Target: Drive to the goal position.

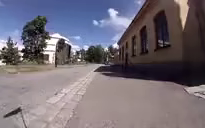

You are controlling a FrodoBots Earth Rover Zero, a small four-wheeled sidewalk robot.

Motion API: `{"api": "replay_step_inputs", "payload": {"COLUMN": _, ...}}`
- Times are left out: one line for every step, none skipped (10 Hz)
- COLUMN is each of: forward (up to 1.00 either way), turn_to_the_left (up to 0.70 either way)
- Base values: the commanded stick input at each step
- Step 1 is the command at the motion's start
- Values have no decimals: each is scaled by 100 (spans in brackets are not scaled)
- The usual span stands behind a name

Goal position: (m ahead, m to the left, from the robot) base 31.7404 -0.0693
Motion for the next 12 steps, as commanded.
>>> {"api": "replay_step_inputs", "payload": {"forward": 85, "turn_to_the_left": 0}}
{"api": "replay_step_inputs", "payload": {"forward": 85, "turn_to_the_left": 0}}
{"api": "replay_step_inputs", "payload": {"forward": 85, "turn_to_the_left": 0}}
{"api": "replay_step_inputs", "payload": {"forward": 85, "turn_to_the_left": 0}}
{"api": "replay_step_inputs", "payload": {"forward": 85, "turn_to_the_left": 0}}
{"api": "replay_step_inputs", "payload": {"forward": 85, "turn_to_the_left": 0}}
{"api": "replay_step_inputs", "payload": {"forward": 85, "turn_to_the_left": 0}}
{"api": "replay_step_inputs", "payload": {"forward": 85, "turn_to_the_left": 0}}
{"api": "replay_step_inputs", "payload": {"forward": 85, "turn_to_the_left": 0}}
{"api": "replay_step_inputs", "payload": {"forward": 85, "turn_to_the_left": 0}}
{"api": "replay_step_inputs", "payload": {"forward": 85, "turn_to_the_left": 0}}
{"api": "replay_step_inputs", "payload": {"forward": 85, "turn_to_the_left": 0}}
